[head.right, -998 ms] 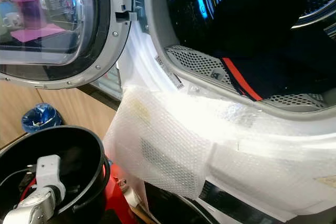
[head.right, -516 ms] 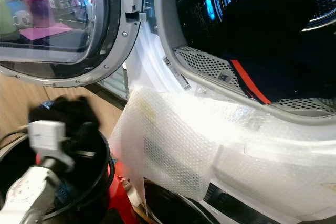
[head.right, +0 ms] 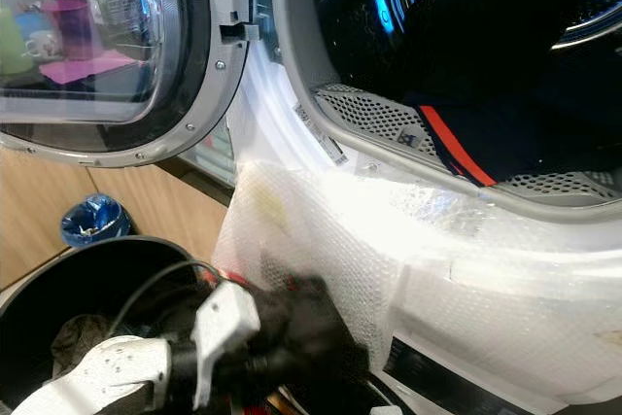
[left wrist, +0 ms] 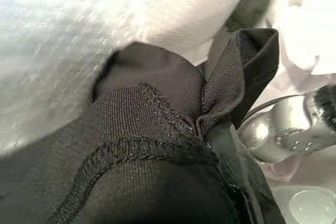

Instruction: Clothes washing

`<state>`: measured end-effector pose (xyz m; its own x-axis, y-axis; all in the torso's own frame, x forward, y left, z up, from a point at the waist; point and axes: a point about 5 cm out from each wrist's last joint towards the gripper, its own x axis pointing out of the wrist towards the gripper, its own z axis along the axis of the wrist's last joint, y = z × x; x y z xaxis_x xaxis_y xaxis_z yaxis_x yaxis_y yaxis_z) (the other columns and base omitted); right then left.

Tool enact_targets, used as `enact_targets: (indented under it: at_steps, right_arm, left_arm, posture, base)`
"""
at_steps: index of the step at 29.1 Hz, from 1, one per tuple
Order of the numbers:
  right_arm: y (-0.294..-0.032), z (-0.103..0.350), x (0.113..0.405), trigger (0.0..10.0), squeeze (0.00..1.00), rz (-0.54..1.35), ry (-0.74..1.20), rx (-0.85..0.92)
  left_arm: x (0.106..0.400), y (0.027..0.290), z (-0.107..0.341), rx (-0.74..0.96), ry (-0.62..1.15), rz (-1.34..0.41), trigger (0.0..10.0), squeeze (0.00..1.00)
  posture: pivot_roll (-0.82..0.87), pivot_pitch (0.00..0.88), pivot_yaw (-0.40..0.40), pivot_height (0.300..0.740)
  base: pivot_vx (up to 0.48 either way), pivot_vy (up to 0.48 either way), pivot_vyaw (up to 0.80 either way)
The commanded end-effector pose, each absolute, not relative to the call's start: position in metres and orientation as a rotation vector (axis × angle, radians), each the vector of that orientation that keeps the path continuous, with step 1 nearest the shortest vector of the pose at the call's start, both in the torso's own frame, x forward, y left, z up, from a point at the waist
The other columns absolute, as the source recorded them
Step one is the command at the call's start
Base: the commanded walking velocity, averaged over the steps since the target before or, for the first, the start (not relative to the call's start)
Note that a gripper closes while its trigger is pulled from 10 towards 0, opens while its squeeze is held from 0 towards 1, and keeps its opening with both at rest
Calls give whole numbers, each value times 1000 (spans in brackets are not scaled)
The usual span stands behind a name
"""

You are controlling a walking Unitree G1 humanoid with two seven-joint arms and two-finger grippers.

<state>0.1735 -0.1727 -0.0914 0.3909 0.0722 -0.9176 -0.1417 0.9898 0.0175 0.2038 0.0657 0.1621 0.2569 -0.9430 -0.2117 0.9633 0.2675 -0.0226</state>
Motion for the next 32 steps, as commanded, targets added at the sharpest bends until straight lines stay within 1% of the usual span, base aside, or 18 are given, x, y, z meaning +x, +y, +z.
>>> enact_targets:
  at_steps: [1, 5, 7, 10, 11, 12, 13, 14, 15, 20, 23, 28, 31, 32]
  right_arm:
    - [-173, -92, 172, 10000, 0, 130, 1157, -56]
    - [-173, -94, 168, 10000, 0, 127, 1164, -53]
    - [-174, -95, 166, 10000, 0, 137, 1173, -76]
    - [-175, -95, 166, 10000, 0, 131, 1180, -90]
    - [-174, -94, 167, 10000, 0, 135, 1173, -84]
    - [-174, -94, 167, 10000, 0, 135, 1173, -84]
    - [-173, -94, 168, 10000, 0, 138, 1169, -82]
    - [-173, -94, 168, 10000, 0, 139, 1168, -83]
    - [-173, -94, 168, 10000, 0, 139, 1168, -83]
    - [-168, -91, 176, 10000, 0, 127, 1114, -46]
    - [-168, -91, 176, 10000, 0, 121, 1115, -73]
    - [-167, -92, 174, 10000, 0, 116, 1118, -68]
    - [-170, -92, 174, 10000, 0, 87, 1101, -27]
    - [-171, -90, 175, 10000, 0, 95, 1079, -9]
  left_arm:
    - [197, 57, 176, 106, 156, -1383, 0, 0]
    - [202, 50, 191, 100, 117, -1459, 0, 0]
    - [215, 38, 207, 81, 32, -1487, 0, 0]
    - [223, 26, 221, 53, -47, -1488, 0, 0]
    - [227, 17, 234, -3, -92, -1496, 0, 0]
    - [227, 17, 234, -3, -92, -1496, 0, 0]
    - [228, 9, 246, -54, -130, -1520, 0, 0]
    - [228, 6, 249, -64, -139, -1532, 0, 0]
    - [228, 6, 249, -64, -139, -1532, 0, 0]
    - [236, -14, 241, 2, -118, -1582, 0, 0]
    - [236, -28, 254, -1, -166, -1623, 0, 0]
    - [236, -24, 252, -10, -155, -1624, 0, 0]
    - [234, -4, 233, -12, -64, -1615, 0, 0]
    - [232, 10, 221, 0, -12, -1593, 0, 0]
  posture:
    - [122, 0, -3, 740]
    - [130, 0, 1, 740]
    - [130, 0, 1, 740]
    - [129, 0, 4, 740]
    - [129, 0, 4, 740]
    - [129, 0, 4, 740]
    - [134, 0, 5, 740]
    - [134, 0, 5, 740]
    - [134, 0, 5, 740]
    - [139, 0, 13, 740]
    - [131, 0, 21, 740]
    - [106, 0, 34, 740]
    - [101, 0, 39, 740]
    - [100, 0, 40, 740]
  base:
    - [0, 0, 0]
    - [0, 0, 0]
    - [0, 0, 0]
    - [0, 0, 0]
    - [0, 0, 0]
    - [0, 0, 0]
    - [0, 0, 0]
    - [0, 0, 0]
    - [0, 0, 0]
    - [0, 0, 0]
    - [0, 0, 0]
    - [0, 0, 0]
    - [0, 0, 0]
    - [0, 0, 0]
